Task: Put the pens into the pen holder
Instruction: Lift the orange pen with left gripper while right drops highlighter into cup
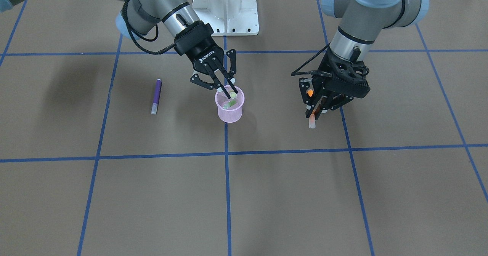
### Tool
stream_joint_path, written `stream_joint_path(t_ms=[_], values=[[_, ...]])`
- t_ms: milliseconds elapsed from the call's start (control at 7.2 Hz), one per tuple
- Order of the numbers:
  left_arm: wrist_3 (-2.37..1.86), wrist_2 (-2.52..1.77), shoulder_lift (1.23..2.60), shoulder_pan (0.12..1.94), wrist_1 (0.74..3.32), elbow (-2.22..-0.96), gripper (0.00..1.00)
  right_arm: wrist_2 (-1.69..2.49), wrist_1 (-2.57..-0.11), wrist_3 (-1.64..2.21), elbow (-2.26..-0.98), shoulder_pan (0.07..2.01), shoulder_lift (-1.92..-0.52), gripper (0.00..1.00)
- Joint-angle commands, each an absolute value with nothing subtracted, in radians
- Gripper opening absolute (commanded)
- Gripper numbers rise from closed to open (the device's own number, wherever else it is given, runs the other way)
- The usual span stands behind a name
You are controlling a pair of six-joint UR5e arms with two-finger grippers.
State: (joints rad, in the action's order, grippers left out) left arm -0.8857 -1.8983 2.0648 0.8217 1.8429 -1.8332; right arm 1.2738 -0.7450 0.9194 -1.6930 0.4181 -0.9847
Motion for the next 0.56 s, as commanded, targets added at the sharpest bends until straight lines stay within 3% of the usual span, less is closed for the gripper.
stream_joint_path(t_ms=[0,278,417], values=[[-0.885,-1.898,2.065,0.833,1.845,-1.827,0.00,1.193,-0.741,0.919,-1.655,0.365,-0.983,0.00],[-0.888,-1.898,2.066,0.834,1.845,-1.819,0.00,1.163,-0.733,0.925,-1.657,0.328,-0.992,0.00],[-0.888,-1.898,2.068,0.834,1.845,-1.815,0.00,1.157,-0.703,0.928,-1.655,0.309,-1.008,0.99]])
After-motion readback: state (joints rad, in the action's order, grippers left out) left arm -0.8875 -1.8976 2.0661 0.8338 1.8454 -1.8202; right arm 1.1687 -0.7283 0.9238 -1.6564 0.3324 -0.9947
